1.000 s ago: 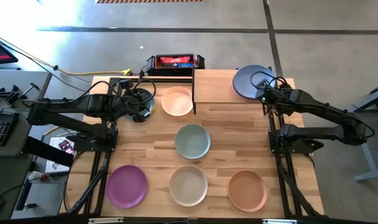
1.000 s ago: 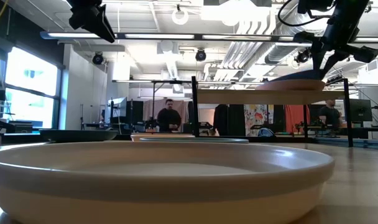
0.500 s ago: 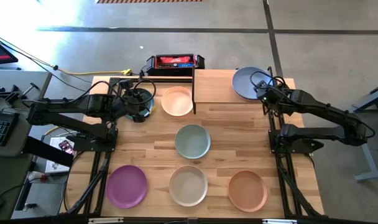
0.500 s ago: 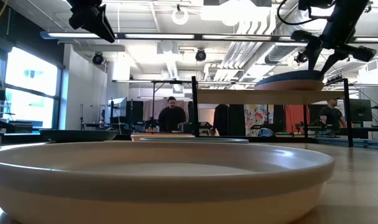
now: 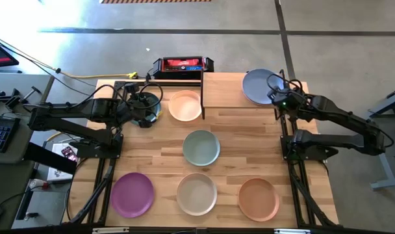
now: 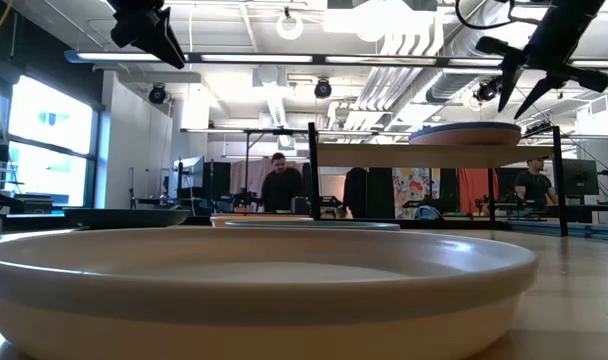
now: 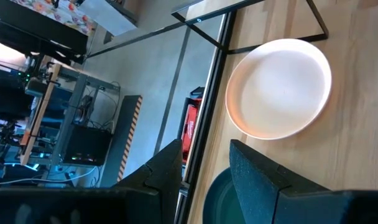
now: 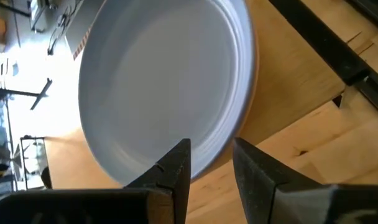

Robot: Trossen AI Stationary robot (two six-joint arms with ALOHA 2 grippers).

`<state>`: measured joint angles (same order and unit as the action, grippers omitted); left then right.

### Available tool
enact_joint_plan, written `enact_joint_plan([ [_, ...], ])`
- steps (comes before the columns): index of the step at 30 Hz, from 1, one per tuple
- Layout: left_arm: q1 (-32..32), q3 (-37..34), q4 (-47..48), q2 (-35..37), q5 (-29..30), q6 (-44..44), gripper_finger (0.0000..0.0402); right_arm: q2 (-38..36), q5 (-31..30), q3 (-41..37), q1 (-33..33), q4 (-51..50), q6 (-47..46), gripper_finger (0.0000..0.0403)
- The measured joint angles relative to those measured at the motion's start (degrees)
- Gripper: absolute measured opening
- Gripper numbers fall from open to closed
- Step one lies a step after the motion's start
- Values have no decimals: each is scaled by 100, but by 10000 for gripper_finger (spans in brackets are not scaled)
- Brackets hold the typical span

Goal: Place and stack plates onto a shelf
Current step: Stack the blue plate on top of the pink plate on the shelf, then stack the green plate on top of the blue plate on the shelf

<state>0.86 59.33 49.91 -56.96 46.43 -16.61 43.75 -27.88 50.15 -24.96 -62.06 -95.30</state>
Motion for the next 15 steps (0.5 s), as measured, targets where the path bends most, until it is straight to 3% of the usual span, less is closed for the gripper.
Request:
enact_joint_plan([
  [5,0,0,0,-1,1,1,121,2,261,0,-1,76,171,99],
  [10,0,0,50,-1,-104,393,121,2,1487,0,1,701,1206,99],
  [15,0,0,475,-1,-569,1088,121,86,2461,1,317,2119,1911,99],
])
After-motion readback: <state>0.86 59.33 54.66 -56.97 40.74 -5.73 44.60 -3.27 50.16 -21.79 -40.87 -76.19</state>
